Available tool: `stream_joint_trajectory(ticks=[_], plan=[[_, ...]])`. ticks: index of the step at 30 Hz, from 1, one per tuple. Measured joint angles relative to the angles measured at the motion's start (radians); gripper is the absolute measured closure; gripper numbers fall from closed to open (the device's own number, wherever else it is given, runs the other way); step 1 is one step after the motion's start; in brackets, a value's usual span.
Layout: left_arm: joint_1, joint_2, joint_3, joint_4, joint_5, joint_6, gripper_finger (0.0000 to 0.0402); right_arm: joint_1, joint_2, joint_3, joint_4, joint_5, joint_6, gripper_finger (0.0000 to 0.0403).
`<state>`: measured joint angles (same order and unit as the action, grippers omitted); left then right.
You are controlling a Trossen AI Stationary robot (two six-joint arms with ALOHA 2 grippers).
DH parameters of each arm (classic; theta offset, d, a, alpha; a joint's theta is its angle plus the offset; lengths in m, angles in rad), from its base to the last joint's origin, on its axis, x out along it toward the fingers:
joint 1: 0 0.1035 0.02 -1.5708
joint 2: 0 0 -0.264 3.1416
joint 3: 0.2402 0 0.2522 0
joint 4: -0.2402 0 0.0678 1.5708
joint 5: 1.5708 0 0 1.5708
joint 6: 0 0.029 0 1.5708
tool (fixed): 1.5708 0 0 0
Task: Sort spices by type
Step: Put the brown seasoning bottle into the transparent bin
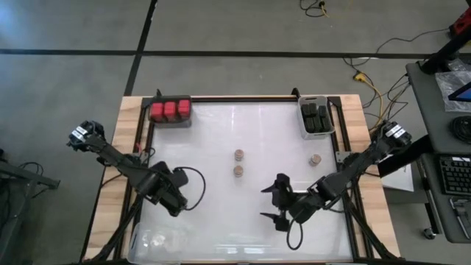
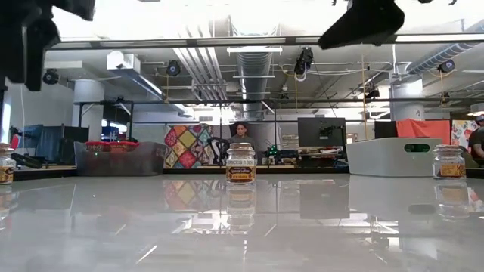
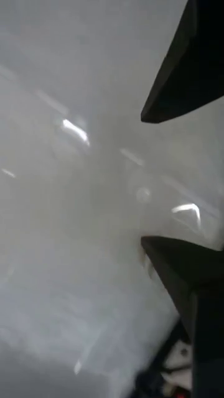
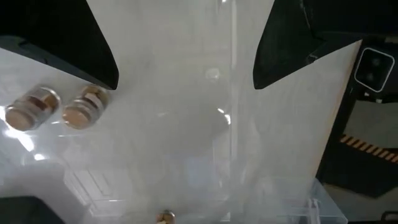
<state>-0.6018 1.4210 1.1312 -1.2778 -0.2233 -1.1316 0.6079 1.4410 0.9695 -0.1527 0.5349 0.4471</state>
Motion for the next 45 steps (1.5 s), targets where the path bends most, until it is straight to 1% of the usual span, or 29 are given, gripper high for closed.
stream_joint_trajectory(ticks=[4, 10, 15, 20, 23, 26, 33, 37, 43, 45], plan=[[0.012, -0.032, -0.048, -0.039, 0.019, 0.023, 0.0084, 0.0, 0.051, 0.013, 0.009, -0.003, 0.028, 0.0039], [0.056, -0.14, -0.189, -0.039, 0.1, 0.079, 0.0078, 0.003, 0.1, 0.035, 0.009, -0.019, 0.05, 0.0039], [0.055, -0.235, -0.301, -0.027, 0.116, 0.293, 0.008, 0.003, 0.119, 0.04, 0.01, -0.04, 0.062, 0.0039], [0.059, -0.281, -0.344, -0.022, 0.124, 0.437, 0.0082, 0.003, 0.132, 0.04, 0.009, -0.046, 0.077, 0.0039], [0.059, -0.292, -0.357, 0.002, 0.058, 0.497, 0.0082, 0.003, 0.134, 0.04, 0.009, -0.046, 0.066, 0.0039], [0.06, -0.296, -0.379, 0.015, 0.049, 0.559, 0.0082, 0.0, 0.134, 0.04, 0.009, -0.045, 0.047, 0.0039], [0.076, -0.271, -0.393, 0.021, 0.063, 0.577, 0.0082, 0.0, 0.134, 0.04, 0.009, -0.046, -0.004, 0.0039], [0.142, -0.23, -0.395, 0.052, 0.142, 0.628, 0.0083, 0.0, 0.134, 0.039, 0.009, -0.046, -0.008, 0.0039], [0.25, -0.147, -0.403, 0.064, 0.159, 0.722, 0.0083, 0.0, 0.134, 0.039, 0.009, -0.045, -0.008, 0.0039], [0.272, -0.126, -0.403, 0.065, 0.193, 0.75, 0.0083, 0.0, 0.134, 0.039, 0.009, -0.046, -0.002, 0.0039]])
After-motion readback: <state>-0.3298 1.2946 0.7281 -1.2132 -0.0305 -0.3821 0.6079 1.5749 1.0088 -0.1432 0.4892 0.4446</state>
